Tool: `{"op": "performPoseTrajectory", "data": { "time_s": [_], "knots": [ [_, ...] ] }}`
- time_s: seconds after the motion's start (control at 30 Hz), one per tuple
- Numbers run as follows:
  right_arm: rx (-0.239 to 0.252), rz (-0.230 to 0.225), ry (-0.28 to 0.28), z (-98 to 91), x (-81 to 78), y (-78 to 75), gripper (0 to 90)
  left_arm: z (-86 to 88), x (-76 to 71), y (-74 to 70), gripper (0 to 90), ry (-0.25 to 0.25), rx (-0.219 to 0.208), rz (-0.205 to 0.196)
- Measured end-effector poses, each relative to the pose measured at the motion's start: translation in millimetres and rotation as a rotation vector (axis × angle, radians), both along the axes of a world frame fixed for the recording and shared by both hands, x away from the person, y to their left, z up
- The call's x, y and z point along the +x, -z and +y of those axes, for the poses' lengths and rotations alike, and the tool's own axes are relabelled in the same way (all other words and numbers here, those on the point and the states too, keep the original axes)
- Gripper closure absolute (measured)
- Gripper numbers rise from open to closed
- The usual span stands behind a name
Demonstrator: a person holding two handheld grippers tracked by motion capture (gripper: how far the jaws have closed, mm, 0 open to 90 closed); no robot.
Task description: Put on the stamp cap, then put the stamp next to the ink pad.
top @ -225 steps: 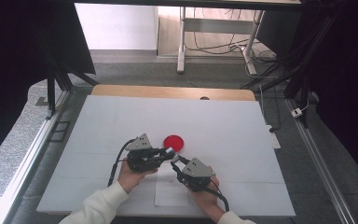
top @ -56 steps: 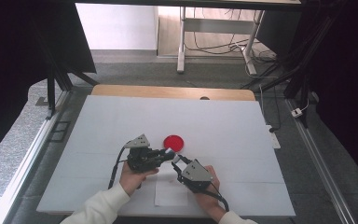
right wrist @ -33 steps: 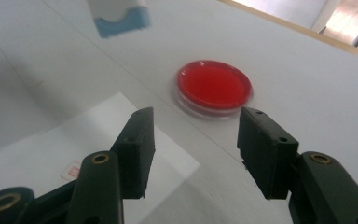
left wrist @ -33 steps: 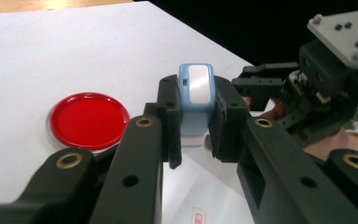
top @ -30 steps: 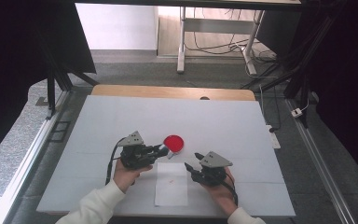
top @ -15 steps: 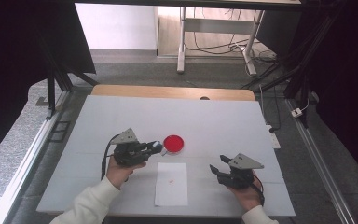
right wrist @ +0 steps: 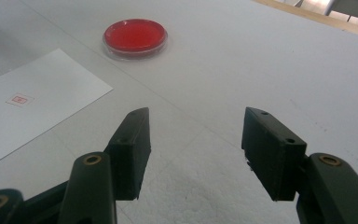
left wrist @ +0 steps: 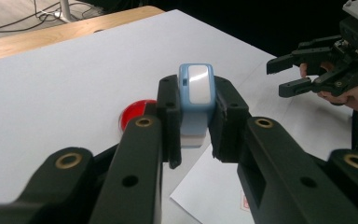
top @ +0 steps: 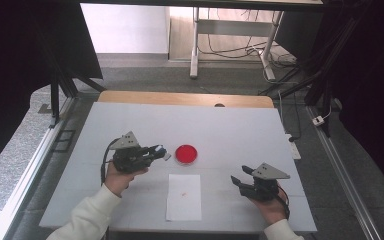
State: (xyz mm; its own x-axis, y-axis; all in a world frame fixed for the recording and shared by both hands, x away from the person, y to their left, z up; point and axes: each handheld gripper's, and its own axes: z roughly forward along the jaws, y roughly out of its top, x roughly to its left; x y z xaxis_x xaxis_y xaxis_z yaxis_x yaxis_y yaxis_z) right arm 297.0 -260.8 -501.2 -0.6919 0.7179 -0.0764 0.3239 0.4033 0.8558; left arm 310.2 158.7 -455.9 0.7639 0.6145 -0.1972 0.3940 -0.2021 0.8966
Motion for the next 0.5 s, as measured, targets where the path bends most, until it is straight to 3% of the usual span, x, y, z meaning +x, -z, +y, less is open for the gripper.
{"op": "performPoseTrajectory", "data": {
  "time_s": [0.33, 0.5],
  "knots": [
    [0.002, -0.009, 0.014, -2.4, 1.4, -1.7, 42.4, 2.2, 6.0, 4.0, 75.3, -0.029, 0.023, 0.003],
    [-0.006, -0.009, 0.014, -1.6, 1.2, -1.4, 42.3, 1.9, 12.4, 8.3, 75.2, -0.056, 0.059, -0.001]
  ]
}}
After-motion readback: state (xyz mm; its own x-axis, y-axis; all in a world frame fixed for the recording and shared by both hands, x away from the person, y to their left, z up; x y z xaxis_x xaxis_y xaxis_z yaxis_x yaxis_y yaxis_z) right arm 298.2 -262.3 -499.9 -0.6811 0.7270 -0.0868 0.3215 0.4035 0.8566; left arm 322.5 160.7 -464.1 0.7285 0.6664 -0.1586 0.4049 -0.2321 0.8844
